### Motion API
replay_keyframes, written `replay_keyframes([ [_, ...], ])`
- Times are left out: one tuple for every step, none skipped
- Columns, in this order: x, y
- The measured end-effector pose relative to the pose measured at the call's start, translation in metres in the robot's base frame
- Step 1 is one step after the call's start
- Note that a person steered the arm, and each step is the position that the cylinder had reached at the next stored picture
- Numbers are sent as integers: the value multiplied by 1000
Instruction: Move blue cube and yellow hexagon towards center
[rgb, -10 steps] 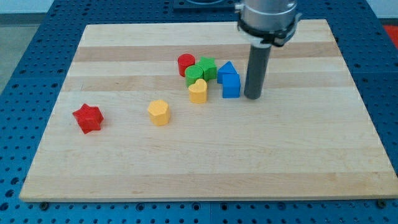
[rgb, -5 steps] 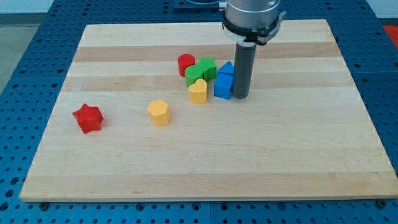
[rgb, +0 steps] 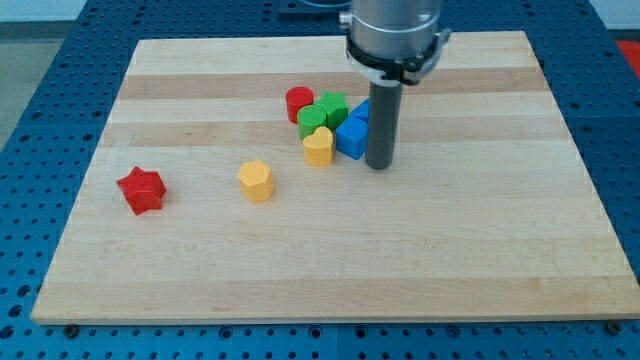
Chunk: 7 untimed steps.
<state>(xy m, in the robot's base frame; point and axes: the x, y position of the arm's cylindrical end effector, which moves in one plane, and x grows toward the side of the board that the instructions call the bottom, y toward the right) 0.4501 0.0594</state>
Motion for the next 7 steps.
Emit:
replay_keyframes([
  [43, -2],
  [56, -40],
  [42, -102],
  [33, -140],
  [55, -141],
  [71, -162],
  [50, -188],
])
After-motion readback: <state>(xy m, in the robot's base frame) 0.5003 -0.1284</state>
